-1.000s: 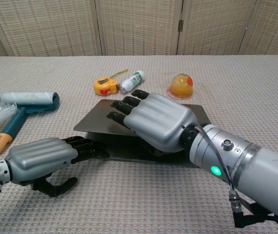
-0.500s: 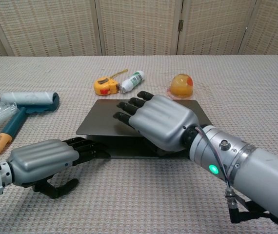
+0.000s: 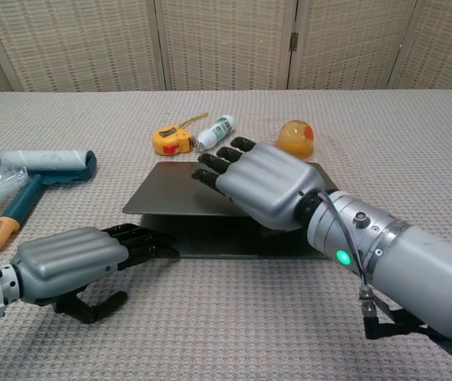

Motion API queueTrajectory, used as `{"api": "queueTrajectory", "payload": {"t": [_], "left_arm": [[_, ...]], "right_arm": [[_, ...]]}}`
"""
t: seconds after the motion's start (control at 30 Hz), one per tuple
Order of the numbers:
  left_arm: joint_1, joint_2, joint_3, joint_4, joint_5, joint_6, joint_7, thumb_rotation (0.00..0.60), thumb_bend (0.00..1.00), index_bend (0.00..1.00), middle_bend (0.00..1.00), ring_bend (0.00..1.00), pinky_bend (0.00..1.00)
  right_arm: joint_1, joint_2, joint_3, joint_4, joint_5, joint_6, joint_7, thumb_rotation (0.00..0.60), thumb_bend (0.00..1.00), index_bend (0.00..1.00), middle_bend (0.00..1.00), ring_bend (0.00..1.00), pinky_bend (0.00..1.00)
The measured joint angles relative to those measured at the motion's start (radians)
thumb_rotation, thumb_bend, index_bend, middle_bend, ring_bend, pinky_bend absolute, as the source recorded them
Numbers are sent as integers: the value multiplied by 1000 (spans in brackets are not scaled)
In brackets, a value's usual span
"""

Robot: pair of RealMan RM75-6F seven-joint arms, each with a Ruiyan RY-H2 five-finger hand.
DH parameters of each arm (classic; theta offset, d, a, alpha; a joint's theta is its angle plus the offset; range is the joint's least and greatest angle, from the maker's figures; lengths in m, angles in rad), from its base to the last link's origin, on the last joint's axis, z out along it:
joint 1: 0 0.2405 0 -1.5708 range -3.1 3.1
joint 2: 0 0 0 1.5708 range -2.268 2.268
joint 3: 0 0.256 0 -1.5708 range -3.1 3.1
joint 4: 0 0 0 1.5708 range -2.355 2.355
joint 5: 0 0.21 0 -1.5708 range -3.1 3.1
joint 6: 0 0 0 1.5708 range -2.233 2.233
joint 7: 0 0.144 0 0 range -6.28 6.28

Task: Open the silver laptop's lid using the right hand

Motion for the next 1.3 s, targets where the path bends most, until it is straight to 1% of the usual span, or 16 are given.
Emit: {"api": "queueTrajectory", "payload": {"t": [0.27,0.57,0.9,1.3], "left_arm": [[-4,1,4,-1,-5,2,5,600,666,24,0,0,0],[-7,2,7,-5,-11,5,15,600,665,24,0,0,0],[-10,4,10,-10,-17,6,29,600,665,24,0,0,0],[-12,5,13,-20,-28,4,49,600,665,24,0,0,0]], "right_arm": [[13,56,54,-43,25,17,3,600,622,0,0,0,0],[52,109,129,-52,101,9,3,600,621,0,0,0,0],[105,150,193,6,176,-20,62,600,622,0,0,0,0],[169,159,236,93,270,-28,76,600,622,0,0,0,0]]}}
